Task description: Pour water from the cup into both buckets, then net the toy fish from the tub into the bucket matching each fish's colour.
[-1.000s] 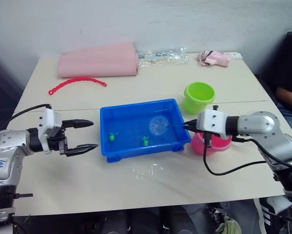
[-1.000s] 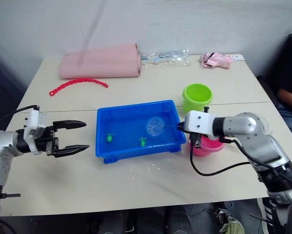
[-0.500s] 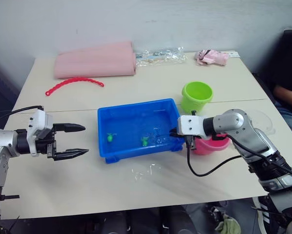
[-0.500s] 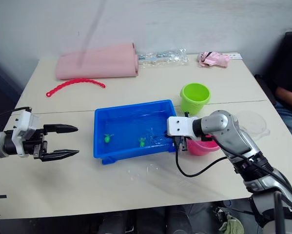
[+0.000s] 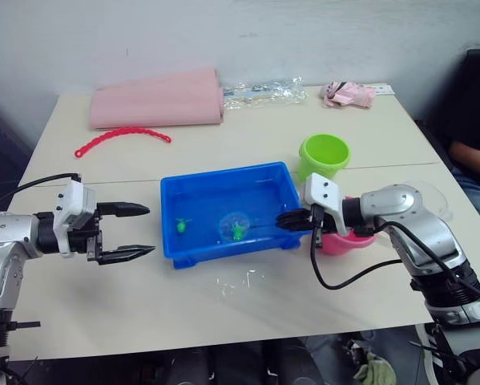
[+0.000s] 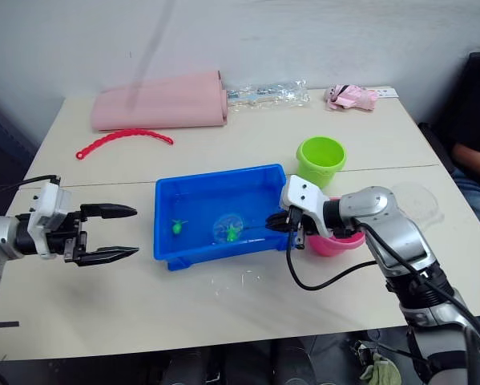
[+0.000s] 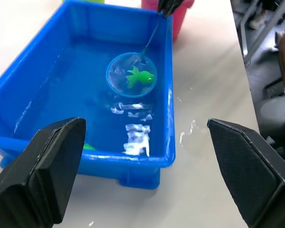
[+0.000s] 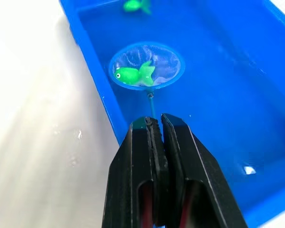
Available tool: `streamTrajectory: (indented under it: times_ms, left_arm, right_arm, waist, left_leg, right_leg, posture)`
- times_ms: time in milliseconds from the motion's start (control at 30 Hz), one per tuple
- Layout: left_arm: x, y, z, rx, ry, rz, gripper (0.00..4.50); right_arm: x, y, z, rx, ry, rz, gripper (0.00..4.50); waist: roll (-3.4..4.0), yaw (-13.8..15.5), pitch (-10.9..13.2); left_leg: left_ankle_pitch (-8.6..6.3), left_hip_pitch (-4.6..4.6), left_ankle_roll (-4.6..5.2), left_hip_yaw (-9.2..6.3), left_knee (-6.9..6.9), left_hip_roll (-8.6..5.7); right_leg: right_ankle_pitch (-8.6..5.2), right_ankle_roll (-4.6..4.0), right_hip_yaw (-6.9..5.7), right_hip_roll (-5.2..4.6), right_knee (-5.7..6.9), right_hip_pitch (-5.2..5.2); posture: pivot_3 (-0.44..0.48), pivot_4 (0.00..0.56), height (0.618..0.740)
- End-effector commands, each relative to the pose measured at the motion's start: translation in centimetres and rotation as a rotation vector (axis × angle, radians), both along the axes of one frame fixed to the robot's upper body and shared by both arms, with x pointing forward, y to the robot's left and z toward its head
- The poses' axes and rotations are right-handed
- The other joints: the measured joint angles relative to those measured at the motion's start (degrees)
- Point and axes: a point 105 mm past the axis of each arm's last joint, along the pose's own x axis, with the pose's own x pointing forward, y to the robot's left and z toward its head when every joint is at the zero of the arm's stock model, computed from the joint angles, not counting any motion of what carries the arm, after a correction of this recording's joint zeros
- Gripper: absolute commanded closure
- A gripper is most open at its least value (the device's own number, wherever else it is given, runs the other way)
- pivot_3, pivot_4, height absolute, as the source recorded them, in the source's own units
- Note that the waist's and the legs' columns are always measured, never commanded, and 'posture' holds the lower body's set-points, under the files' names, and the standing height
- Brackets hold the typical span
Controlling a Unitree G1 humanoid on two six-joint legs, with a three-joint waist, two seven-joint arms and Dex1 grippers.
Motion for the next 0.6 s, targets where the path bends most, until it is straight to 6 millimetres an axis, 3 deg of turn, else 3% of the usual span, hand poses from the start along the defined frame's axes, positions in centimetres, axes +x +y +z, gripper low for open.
streamTrajectory:
  times_ms: [33,267,467,600]
  left_arm:
    - [0.5,-0.9,3.3,-0.162,-0.105,0.033,0.05]
    - [0.9,-3.5,4.4,-0.292,-0.129,0.038,0.05]
    - [2.7,-5.9,4.8,-0.294,-0.122,0.039,0.05]
    - [4.0,-6.2,5.7,-0.334,-0.121,0.082,0.05]
  right_arm:
    - [-0.7,-0.9,1.8,0.063,-0.043,-0.023,4.5]
    - [-0.6,-2.8,3.1,0.165,-0.118,-0.159,4.5]
    - [-0.5,-4.6,4.2,0.229,-0.149,-0.248,4.5]
    - [-0.2,-5.7,5.2,0.254,-0.19,-0.289,4.5]
  waist:
    - [-0.01,0.0,0.0]
    - [-0.02,0.1,0.0]
    - [-0.02,0.2,0.0]
    - [-0.02,0.2,0.0]
  left_leg:
    - [0.0,0.0,0.0,0.0,0.0,0.0]
    - [-0.01,0.02,0.03,-0.07,0.02,-0.06]
    - [0.01,0.05,0.0,-0.07,0.03,-0.07]
    - [0.02,0.05,0.01,-0.07,0.03,-0.09]
  right_leg:
    - [0.0,0.0,0.0,0.0,0.01,0.0]
    - [0.02,0.04,-0.02,-0.05,0.04,0.11]
    - [0.02,0.04,-0.01,0.0,-0.03,0.12]
    - [0.02,0.04,0.0,0.01,-0.02,0.13]
  posture:
    - [0.0,0.15,0.74]
    - [0.0,0.15,0.74]
    - [0.0,0.15,0.74]
    - [0.0,0.15,0.74]
